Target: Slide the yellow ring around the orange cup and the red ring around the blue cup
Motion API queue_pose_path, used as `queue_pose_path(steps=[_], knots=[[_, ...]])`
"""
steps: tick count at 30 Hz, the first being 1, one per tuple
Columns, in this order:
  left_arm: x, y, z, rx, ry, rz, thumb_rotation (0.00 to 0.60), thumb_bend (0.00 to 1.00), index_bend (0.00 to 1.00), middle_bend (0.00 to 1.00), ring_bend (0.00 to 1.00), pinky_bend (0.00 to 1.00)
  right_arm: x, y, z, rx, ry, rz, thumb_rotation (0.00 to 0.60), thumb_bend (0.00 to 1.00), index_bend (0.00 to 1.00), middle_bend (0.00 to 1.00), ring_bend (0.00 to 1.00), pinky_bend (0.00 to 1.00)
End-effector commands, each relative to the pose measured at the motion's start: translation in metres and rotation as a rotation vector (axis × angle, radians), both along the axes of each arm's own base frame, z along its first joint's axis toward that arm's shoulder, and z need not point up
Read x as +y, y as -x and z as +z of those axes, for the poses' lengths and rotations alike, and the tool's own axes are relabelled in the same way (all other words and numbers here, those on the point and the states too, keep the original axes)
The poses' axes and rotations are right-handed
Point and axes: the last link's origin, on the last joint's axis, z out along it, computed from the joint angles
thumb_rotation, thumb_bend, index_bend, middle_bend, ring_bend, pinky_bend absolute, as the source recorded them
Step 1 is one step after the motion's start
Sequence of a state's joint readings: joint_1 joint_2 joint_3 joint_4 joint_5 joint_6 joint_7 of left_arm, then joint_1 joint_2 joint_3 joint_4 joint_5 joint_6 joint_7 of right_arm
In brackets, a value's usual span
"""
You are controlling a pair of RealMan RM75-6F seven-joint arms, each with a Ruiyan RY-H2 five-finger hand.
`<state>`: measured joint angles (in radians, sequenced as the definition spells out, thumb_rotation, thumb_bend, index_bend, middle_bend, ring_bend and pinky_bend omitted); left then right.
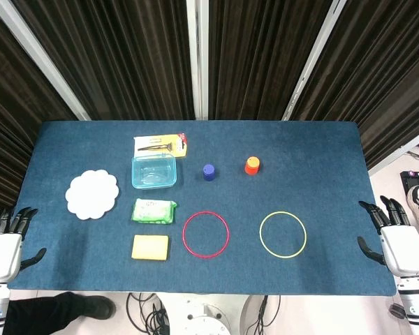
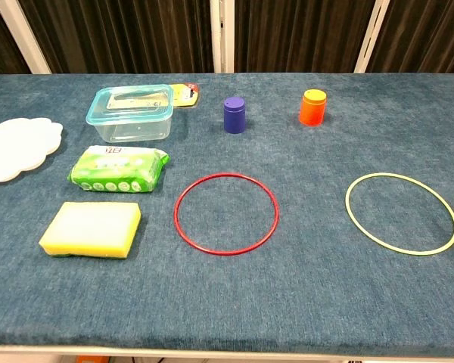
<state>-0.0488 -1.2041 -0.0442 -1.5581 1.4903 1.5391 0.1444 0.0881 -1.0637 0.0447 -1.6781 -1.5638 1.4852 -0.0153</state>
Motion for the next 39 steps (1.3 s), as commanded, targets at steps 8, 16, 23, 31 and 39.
queue_pose_path(steps=[8, 16, 23, 31, 39], knots=[[-0.001, -0.003, 0.000, 0.002, 0.003, -0.003, 0.600, 0.15, 0.16, 0.12, 0.02, 0.00, -0.006, -0.010, -0.022, 0.019, -0.133, 0.067, 0.600, 0.26, 0.15, 0.22, 0.00, 0.02], [-0.003, -0.007, -0.001, 0.002, 0.006, -0.016, 0.600, 0.15, 0.16, 0.12, 0.02, 0.00, -0.017, -0.021, -0.081, 0.140, -0.417, 0.201, 0.600, 0.26, 0.36, 0.21, 0.00, 0.00], [-0.008, -0.005, 0.000, -0.005, 0.007, 0.002, 0.600, 0.15, 0.16, 0.12, 0.02, 0.00, -0.029, -0.011, -0.116, 0.182, -0.450, 0.251, 0.600, 0.28, 0.42, 0.16, 0.00, 0.00], [-0.007, -0.006, 0.001, -0.004, 0.006, 0.000, 0.600, 0.15, 0.16, 0.12, 0.02, 0.00, -0.035, 0.002, -0.132, 0.219, -0.406, 0.277, 0.600, 0.29, 0.42, 0.16, 0.00, 0.00], [-0.007, -0.003, -0.001, -0.008, 0.010, 0.009, 0.600, 0.15, 0.16, 0.12, 0.02, 0.00, -0.036, 0.011, -0.134, 0.195, -0.385, 0.269, 0.600, 0.30, 0.46, 0.17, 0.00, 0.00]])
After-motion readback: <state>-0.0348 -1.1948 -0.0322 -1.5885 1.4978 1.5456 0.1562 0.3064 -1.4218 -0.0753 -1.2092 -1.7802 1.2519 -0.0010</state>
